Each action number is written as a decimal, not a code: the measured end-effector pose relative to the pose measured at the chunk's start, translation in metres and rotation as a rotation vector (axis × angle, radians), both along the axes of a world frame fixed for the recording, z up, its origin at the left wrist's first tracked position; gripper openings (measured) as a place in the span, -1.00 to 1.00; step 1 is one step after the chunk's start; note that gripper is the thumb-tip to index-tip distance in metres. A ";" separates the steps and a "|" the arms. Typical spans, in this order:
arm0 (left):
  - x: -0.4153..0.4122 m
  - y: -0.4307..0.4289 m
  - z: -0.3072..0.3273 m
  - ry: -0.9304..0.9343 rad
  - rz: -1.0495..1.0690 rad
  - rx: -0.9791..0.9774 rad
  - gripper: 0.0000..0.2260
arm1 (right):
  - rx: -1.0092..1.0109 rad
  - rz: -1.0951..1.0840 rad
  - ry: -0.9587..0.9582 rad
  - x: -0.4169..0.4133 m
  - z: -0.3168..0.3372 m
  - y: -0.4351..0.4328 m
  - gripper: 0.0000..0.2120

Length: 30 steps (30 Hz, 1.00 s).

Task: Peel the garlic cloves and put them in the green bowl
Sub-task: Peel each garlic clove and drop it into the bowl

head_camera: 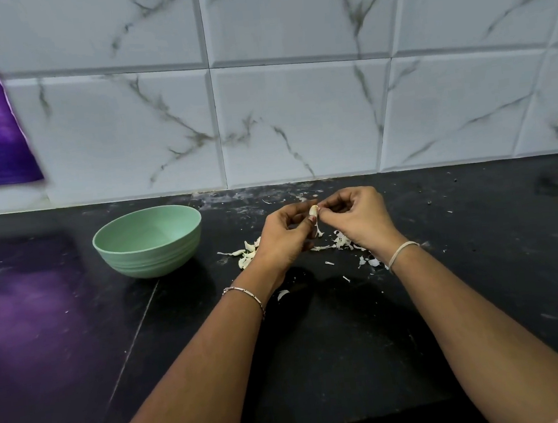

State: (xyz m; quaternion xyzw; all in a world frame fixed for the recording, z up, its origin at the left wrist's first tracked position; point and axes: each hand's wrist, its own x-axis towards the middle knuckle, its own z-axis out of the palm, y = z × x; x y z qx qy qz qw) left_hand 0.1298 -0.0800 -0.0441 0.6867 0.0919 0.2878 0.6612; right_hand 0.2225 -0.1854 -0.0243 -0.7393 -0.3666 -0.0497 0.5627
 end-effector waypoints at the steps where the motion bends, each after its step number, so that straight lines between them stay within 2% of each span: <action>1: 0.001 -0.001 0.000 0.005 0.003 0.008 -0.77 | -0.002 -0.014 -0.010 -0.001 0.000 0.000 -0.90; 6: 0.004 -0.002 0.000 0.014 0.022 0.050 -0.77 | 0.002 -0.067 -0.031 -0.003 0.000 0.003 -0.88; 10: 0.006 -0.003 0.001 -0.004 0.067 0.021 -0.72 | 0.090 -0.056 0.097 -0.003 0.000 0.005 -0.84; 14: 0.005 -0.002 0.003 -0.026 0.037 -0.196 -0.72 | 0.153 -0.009 0.225 -0.002 -0.002 0.005 -0.90; 16: 0.005 -0.001 0.004 -0.013 0.006 -0.328 -0.76 | 0.119 -0.016 0.210 -0.001 -0.005 0.007 -0.91; 18: 0.005 0.000 0.003 0.028 0.011 -0.362 -0.79 | 0.070 -0.035 0.168 0.002 -0.009 0.009 -0.91; 20: 0.006 0.004 0.001 0.095 0.062 -0.235 -0.83 | -0.026 -0.052 0.067 0.008 -0.011 0.007 -0.94; 23: 0.006 0.011 0.002 0.279 0.149 0.234 -0.89 | -0.261 -0.142 -0.204 0.017 -0.009 -0.001 -0.92; 24: 0.003 0.011 0.005 0.331 0.129 0.335 -0.92 | -0.312 -0.177 -0.244 0.018 -0.007 -0.004 -0.93; 26: -0.008 0.012 0.014 0.404 0.014 0.440 -0.81 | -0.369 -0.250 -0.271 0.019 -0.004 -0.011 -0.98; 28: -0.020 0.011 0.023 0.495 -0.166 0.523 -0.68 | -0.390 -0.320 -0.285 0.022 -0.003 -0.015 -0.85; 30: -0.028 0.009 0.027 0.596 -0.296 0.636 -0.64 | -0.372 -0.339 -0.275 0.025 -0.002 -0.018 -0.79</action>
